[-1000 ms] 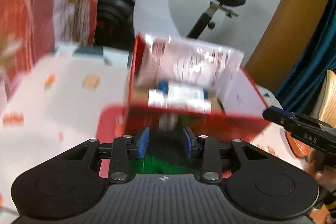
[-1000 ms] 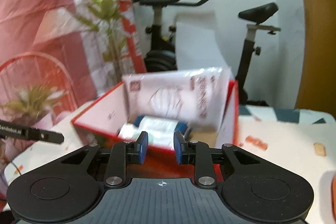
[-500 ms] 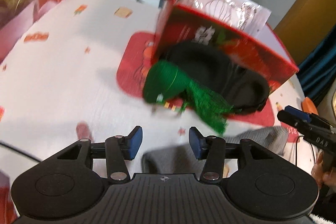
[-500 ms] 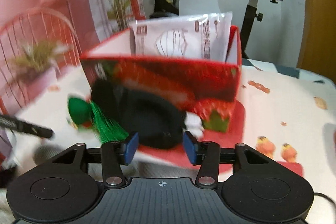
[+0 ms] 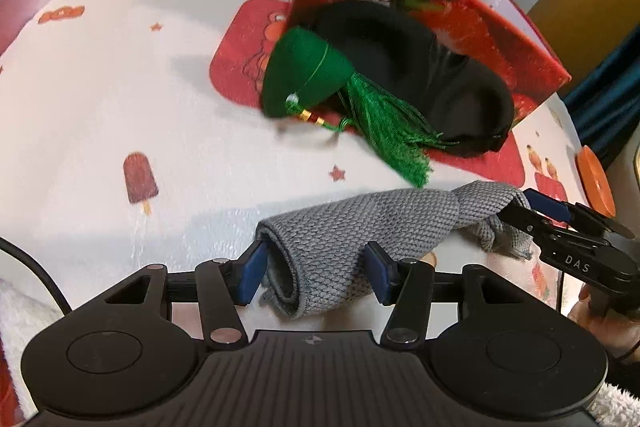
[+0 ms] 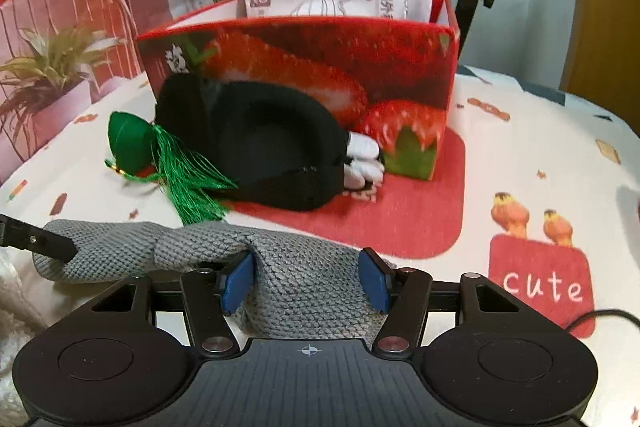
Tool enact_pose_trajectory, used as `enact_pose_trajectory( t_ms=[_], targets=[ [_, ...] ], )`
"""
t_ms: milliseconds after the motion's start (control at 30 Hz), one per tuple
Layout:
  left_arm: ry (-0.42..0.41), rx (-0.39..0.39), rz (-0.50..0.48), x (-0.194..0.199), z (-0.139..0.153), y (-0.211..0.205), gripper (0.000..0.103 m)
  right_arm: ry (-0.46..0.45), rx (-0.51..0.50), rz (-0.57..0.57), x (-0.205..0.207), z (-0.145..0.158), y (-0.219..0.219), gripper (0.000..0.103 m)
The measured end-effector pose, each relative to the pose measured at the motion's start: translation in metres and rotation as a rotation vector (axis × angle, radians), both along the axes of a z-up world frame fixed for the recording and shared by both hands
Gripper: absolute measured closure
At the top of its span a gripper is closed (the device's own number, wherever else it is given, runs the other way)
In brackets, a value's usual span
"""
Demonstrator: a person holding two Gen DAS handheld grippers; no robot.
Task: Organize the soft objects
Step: 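Move both grippers to the grey knitted sock and close on it, then lift the grey knitted sock with both grippers toward the red box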
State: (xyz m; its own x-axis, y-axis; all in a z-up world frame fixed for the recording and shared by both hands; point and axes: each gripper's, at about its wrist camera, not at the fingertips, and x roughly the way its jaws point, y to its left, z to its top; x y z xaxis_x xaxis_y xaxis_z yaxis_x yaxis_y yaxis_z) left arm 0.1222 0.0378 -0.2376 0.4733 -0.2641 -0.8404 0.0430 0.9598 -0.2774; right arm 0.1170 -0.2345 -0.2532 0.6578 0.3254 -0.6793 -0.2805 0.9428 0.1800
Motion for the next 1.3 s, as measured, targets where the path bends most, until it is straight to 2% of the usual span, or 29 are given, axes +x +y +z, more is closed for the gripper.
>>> enact_pose_trajectory(
  t_ms=[200, 400, 567, 700, 767, 900, 1067, 1300],
  targets=[
    [0.029, -0.010, 0.010, -0.001, -0.010, 0.004, 0.040, -0.020, -0.050, 0.009, -0.004, -0.010, 0.008, 0.043],
    [0.036, 0.018, -0.028, -0.001, -0.015, -0.004, 0.038, -0.021, -0.019, -0.006, -0.004, -0.011, 0.005, 0.043],
    [0.017, 0.039, -0.041, 0.001, -0.015, -0.012, 0.070, -0.030, 0.003, -0.004, -0.005, -0.011, 0.000, 0.043],
    [0.014, 0.005, -0.031, 0.008, -0.016, -0.009, 0.078, -0.041, 0.019, -0.013, -0.005, -0.011, -0.002, 0.043],
    [-0.002, 0.028, -0.036, 0.012, -0.014, -0.012, 0.079, -0.057, 0.036, -0.032, -0.005, -0.009, -0.005, 0.042],
    [-0.030, 0.071, -0.040, 0.022, -0.010, -0.012, 0.079, -0.081, 0.057, -0.066, -0.007, -0.005, -0.012, 0.033],
    [-0.030, 0.070, -0.018, 0.034, -0.010, -0.008, 0.078, -0.070, 0.078, -0.102, -0.005, -0.008, -0.017, 0.025],
    [-0.044, 0.032, 0.062, 0.035, -0.015, 0.002, 0.077, -0.012, 0.125, -0.121, -0.001, -0.020, -0.019, 0.026]
  ],
)
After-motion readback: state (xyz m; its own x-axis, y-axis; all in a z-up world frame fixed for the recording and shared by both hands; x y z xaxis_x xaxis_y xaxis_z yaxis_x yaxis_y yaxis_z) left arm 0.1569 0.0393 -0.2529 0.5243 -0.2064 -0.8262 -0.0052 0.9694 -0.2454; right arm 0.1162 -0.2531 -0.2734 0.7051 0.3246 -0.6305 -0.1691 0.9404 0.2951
